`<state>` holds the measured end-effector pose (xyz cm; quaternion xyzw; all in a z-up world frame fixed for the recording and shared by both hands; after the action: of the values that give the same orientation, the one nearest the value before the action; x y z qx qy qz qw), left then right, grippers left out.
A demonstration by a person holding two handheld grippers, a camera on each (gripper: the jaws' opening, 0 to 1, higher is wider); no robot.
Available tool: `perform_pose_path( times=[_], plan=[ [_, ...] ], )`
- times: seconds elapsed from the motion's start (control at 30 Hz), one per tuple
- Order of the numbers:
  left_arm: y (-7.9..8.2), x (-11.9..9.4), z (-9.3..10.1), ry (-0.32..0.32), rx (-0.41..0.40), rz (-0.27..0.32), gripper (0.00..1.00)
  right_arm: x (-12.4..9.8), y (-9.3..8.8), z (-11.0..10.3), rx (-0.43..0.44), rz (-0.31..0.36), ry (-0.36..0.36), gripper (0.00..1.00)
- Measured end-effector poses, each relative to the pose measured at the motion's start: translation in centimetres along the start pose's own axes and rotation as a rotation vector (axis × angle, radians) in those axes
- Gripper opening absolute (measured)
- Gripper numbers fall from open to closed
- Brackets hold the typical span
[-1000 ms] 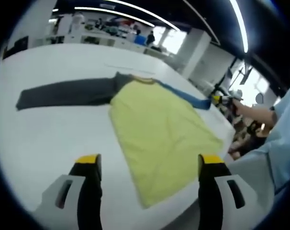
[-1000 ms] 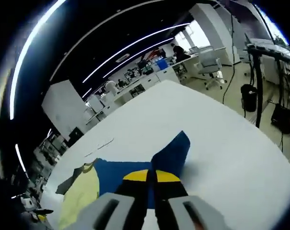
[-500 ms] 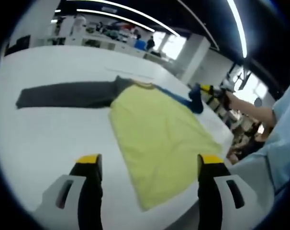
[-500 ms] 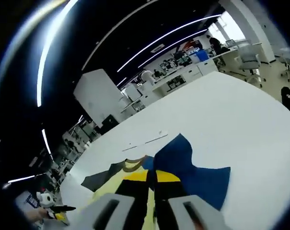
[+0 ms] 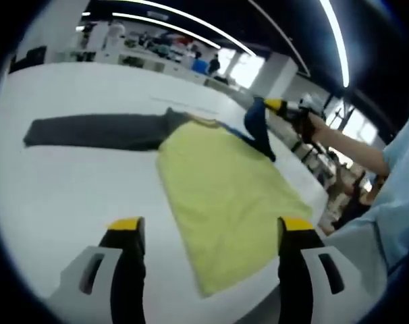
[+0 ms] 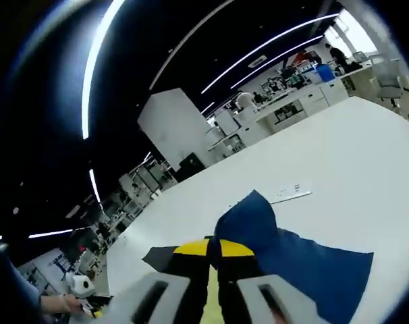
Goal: Fold the garment on the visible template until the final outline fits inside the template.
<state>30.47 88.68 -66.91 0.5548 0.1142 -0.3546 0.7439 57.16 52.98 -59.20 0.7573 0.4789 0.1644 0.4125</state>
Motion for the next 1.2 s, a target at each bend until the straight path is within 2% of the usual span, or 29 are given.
perform_pose_path(
  times=[0.1, 0.17, 0.43, 0.53, 0.6, 0.67, 0.87, 0.93, 1.2],
  plan=[
    [-0.2, -0.1, -0.1, 0.002, -0.008, 0.000, 0.76, 2.1, -0.5, -0.8, -0.020, -0.040, 0.033, 0.00],
    [-0.4, -0.2, -0.2, 0.007, -0.012, 0.000, 0.76, 3.2, -0.8, -1.3, -0.050, -0.072, 0.030, 0.00],
    [-0.8, -0.3, -0.3, 0.010, -0.031, -0.005, 0.75, 7.3, -1.2, -4.3, -0.154, -0.118, 0.060, 0.00],
    [-0.8, -0.2, -0.3, 0.010, -0.033, -0.004, 0.75, 9.6, -2.2, -5.1, -0.197, -0.166, 0.076, 0.00],
    [-0.8, -0.1, -0.3, 0.009, -0.036, -0.004, 0.75, 10.8, -3.5, -4.9, -0.222, -0.206, 0.064, 0.00],
    [-0.8, 0.0, -0.2, 0.008, -0.041, -0.004, 0.75, 11.7, -5.2, -4.3, -0.196, -0.252, 0.051, 0.00],
    [-0.8, 0.0, 0.0, 0.007, -0.058, 0.003, 0.75, 13.0, -8.5, -3.1, -0.209, -0.374, 0.053, 0.00],
    [-1.0, -0.1, -0.1, 0.010, -0.061, 0.003, 0.75, 13.2, -9.0, -3.1, -0.224, -0.382, 0.047, 0.00],
    [-1.2, -0.3, 0.0, 0.011, -0.074, 0.000, 0.75, 14.5, -10.9, -3.1, -0.184, -0.415, 0.063, 0.00]
  ],
)
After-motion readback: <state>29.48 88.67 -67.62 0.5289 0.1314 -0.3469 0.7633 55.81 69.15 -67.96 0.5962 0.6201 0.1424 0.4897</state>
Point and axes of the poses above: the point that each gripper's makers call its tool centre point, and the gripper's own axes: x roughly forward along the fingers, z roughly to its right, y roughly out of its top, the point moved 10 cm from there along -x, roughly backward along the fingers, and after that the axes turned 9 degrees about y, right-handed, at the moved point
